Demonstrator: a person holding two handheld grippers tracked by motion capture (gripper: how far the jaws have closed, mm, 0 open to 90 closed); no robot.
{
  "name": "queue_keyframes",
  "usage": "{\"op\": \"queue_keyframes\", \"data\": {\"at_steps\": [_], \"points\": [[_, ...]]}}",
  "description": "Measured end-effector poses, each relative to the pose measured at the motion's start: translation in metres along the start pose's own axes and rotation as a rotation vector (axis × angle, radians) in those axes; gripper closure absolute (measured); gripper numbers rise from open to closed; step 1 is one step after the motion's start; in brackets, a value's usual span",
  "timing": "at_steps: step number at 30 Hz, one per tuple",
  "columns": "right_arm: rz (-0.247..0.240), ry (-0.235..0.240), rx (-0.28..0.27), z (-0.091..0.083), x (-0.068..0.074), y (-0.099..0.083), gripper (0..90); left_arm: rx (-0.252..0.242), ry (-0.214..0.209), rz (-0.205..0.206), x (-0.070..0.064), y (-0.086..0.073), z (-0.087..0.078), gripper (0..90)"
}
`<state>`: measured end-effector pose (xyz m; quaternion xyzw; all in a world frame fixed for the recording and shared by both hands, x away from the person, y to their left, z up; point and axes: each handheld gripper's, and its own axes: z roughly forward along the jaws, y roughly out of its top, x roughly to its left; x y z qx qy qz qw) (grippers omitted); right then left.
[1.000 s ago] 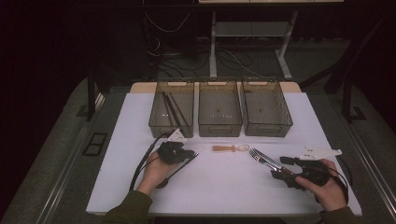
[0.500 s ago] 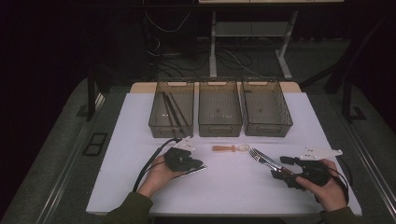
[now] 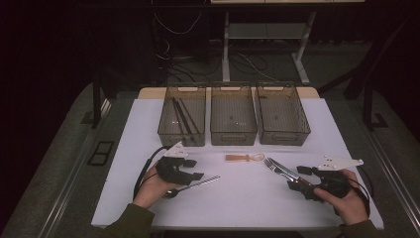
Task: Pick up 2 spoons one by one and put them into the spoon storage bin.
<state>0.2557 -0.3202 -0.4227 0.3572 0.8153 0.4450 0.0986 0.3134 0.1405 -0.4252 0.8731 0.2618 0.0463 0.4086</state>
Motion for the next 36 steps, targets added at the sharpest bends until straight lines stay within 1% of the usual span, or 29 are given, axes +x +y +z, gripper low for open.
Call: {"op": "queue_keyframes", "data": {"at_steps": [4, 7, 10, 12, 16, 19, 20, 22, 23, 24, 25, 31, 33, 34, 35, 36], "points": [[0.000, 0.000, -0.001, 0.000, 0.000, 0.000, 30.1, -0.003, 0.013, -0.018, -0.001, -0.009, -0.009, 35.2], [-0.001, 0.000, 0.000, 0.000, 0.000, 0.000, 30.1, 0.000, 0.022, -0.018, -0.001, -0.017, -0.016, 32.3], [-0.001, 0.002, -0.001, 0.000, 0.000, 0.000, 30.0, -0.006, 0.048, -0.029, -0.002, -0.027, -0.026, 29.0], [-0.002, 0.001, -0.001, 0.001, 0.001, 0.000, 30.0, -0.012, 0.063, -0.034, -0.002, -0.033, -0.032, 28.2], [-0.002, 0.002, 0.003, 0.001, 0.001, 0.000, 30.0, -0.026, 0.087, -0.065, 0.000, -0.046, -0.044, 28.1], [0.000, 0.000, 0.002, 0.001, 0.001, 0.000, 30.0, -0.018, 0.095, -0.071, 0.001, -0.054, -0.050, 28.1], [0.001, -0.001, 0.002, 0.001, 0.001, 0.000, 30.1, -0.013, 0.097, -0.075, 0.000, -0.056, -0.051, 28.1], [0.000, 0.000, 0.001, 0.001, 0.001, 0.000, 30.0, -0.002, 0.099, -0.068, -0.001, -0.059, -0.052, 28.1], [-0.001, -0.001, 0.001, 0.002, 0.001, 0.000, 30.0, -0.002, 0.101, -0.075, -0.002, -0.061, -0.052, 28.2], [-0.001, -0.001, 0.001, 0.002, 0.001, 0.000, 30.0, 0.003, 0.104, -0.071, -0.003, -0.061, -0.053, 28.4], [-0.002, -0.001, 0.001, 0.002, 0.002, 0.001, 30.0, 0.001, 0.105, -0.077, -0.004, -0.062, -0.052, 28.6], [-0.004, 0.000, -0.001, 0.002, 0.002, 0.001, 30.0, 0.025, 0.103, -0.081, -0.005, -0.065, -0.050, 31.4], [-0.006, 0.000, 0.000, 0.002, 0.002, 0.001, 30.0, 0.048, 0.093, -0.066, -0.005, -0.065, -0.048, 32.3], [-0.005, -0.001, 0.000, 0.002, 0.002, 0.001, 30.0, 0.053, 0.093, -0.070, -0.005, -0.066, -0.048, 33.1], [-0.006, 0.000, 0.000, 0.002, 0.002, 0.001, 30.0, 0.063, 0.091, -0.061, -0.005, -0.066, -0.048, 33.5], [-0.008, -0.001, 0.000, 0.002, 0.003, 0.001, 30.0, 0.065, 0.088, -0.061, -0.005, -0.066, -0.047, 34.2]]}}
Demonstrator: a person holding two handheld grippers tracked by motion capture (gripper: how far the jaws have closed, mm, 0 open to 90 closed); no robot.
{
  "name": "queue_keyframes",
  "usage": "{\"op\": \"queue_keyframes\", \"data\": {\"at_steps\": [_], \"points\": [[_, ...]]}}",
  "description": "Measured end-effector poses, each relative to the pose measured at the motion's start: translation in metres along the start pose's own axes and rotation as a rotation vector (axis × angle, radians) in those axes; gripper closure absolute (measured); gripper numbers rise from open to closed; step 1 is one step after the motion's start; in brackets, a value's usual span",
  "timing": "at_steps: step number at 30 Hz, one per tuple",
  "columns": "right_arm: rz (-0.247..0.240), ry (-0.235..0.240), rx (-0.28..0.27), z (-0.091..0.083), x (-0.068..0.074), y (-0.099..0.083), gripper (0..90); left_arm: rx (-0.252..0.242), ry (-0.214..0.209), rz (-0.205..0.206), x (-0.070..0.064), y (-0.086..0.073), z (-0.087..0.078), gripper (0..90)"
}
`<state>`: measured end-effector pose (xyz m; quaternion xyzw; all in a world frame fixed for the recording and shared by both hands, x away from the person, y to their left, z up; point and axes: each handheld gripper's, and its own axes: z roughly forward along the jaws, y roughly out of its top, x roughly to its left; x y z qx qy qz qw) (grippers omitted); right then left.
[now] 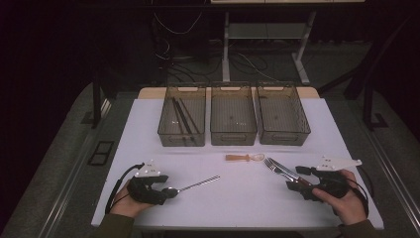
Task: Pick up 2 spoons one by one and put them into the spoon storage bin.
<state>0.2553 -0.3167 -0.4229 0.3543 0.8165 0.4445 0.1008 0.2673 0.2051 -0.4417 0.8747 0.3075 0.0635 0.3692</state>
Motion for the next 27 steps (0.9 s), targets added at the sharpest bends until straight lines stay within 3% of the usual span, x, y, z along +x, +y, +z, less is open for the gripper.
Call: {"op": "queue_keyframes", "data": {"at_steps": [11, 12, 27], "points": [[-0.001, -0.003, 0.000, -0.001, 0.000, 0.000, 30.0, 0.030, 0.006, 0.030, -0.005, 0.000, 0.001, 42.6], [-0.001, -0.003, 0.000, -0.001, 0.000, 0.000, 30.0, 0.038, 0.006, 0.049, -0.005, 0.000, 0.001, 42.9], [-0.001, -0.004, -0.001, 0.000, 0.001, 0.000, 30.0, 0.075, 0.024, 0.133, -0.018, 0.002, 0.001, 55.3]]}}
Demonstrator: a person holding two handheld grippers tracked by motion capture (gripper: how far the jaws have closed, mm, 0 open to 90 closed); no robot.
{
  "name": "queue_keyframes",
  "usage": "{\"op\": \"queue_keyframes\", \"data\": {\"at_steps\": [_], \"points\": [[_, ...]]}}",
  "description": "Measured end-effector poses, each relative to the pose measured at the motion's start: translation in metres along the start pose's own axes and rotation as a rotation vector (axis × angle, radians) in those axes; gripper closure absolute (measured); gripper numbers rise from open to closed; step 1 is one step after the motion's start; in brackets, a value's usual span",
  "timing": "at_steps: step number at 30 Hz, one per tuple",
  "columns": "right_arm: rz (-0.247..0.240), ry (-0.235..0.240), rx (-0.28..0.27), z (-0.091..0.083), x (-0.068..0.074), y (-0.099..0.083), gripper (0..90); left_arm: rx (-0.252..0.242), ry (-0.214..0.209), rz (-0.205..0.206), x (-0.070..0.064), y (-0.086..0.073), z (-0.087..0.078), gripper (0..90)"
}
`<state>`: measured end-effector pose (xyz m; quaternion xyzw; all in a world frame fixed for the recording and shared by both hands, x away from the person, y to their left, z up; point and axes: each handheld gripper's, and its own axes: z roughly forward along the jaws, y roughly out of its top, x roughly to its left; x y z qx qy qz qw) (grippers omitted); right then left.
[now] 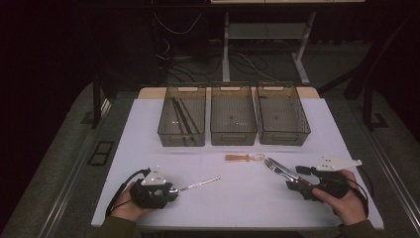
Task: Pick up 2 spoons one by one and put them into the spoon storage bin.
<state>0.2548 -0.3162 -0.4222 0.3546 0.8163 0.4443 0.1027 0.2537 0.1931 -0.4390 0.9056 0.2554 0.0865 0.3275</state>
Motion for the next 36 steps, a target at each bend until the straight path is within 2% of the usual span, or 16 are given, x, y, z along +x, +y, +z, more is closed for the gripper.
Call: {"op": "queue_keyframes", "data": {"at_steps": [8, 15, 16, 17, 20, 25, 29, 36], "points": [[0.000, 0.000, 0.000, -0.0001, -0.0001, 0.0001, 30.1, 0.009, 0.004, 0.005, -0.0018, 0.0008, -0.0003, 58.2], [-0.002, 0.000, -0.003, -0.0002, 0.0000, 0.0002, 30.1, -0.004, 0.005, 0.011, -0.0038, 0.0005, -0.0017, 60.0], [-0.003, 0.000, -0.003, -0.0002, 0.0000, 0.0002, 30.0, -0.004, 0.011, 0.020, -0.0034, 0.0005, -0.0034, 66.9], [-0.003, -0.001, -0.003, -0.0002, 0.0001, 0.0002, 30.0, -0.003, 0.007, 0.018, -0.0034, 0.0005, -0.0039, 69.0], [-0.003, -0.001, -0.003, -0.0002, 0.0000, 0.0002, 30.0, -0.007, 0.006, 0.019, -0.0042, 0.0002, -0.0040, 69.5], [-0.006, -0.002, -0.006, -0.0003, 0.0000, 0.0003, 30.0, -0.026, -0.012, 0.022, -0.0044, 0.0015, -0.0084, 80.7], [-0.003, -0.001, -0.004, -0.0003, 0.0001, 0.0003, 30.0, -0.027, -0.034, 0.032, -0.0070, 0.0047, -0.0084, 85.9], [-0.004, 0.000, -0.002, -0.0002, 0.0004, 0.0004, 30.0, -0.033, -0.051, -0.005, -0.0036, 0.0049, -0.0082, 86.3]]}}
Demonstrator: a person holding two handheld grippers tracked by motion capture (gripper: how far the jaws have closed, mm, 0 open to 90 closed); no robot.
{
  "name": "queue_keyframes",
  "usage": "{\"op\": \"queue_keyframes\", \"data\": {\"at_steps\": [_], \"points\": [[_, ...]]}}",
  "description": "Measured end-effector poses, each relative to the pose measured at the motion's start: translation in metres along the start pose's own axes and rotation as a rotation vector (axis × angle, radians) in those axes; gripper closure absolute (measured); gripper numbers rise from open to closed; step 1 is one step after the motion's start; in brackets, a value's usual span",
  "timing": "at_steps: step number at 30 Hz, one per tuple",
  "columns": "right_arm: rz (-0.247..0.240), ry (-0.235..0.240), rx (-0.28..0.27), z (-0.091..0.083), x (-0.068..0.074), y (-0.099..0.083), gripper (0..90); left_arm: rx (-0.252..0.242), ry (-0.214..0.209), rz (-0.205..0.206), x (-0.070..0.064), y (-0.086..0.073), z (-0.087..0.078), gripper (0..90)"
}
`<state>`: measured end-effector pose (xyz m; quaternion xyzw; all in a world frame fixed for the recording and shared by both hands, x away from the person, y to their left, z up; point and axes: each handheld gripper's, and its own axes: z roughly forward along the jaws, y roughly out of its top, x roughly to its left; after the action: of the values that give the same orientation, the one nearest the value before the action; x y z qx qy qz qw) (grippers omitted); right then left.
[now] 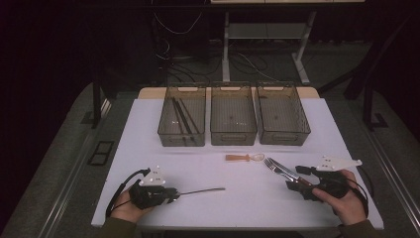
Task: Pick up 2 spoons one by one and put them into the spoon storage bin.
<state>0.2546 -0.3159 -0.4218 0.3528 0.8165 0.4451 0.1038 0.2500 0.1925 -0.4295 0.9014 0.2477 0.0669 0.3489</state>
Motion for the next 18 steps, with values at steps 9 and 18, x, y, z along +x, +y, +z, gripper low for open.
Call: {"op": "queue_keyframes", "data": {"at_steps": [9, 18], "points": [[0.001, 0.009, 0.000, 0.003, 0.001, 0.000, 29.8, -0.046, 0.042, -0.029, 0.006, 0.002, -0.004, 86.4], [0.038, 0.030, -0.040, 0.017, 0.001, 0.001, 28.8, -0.101, 0.094, -0.047, 0.012, 0.007, -0.008, 86.3]]}}
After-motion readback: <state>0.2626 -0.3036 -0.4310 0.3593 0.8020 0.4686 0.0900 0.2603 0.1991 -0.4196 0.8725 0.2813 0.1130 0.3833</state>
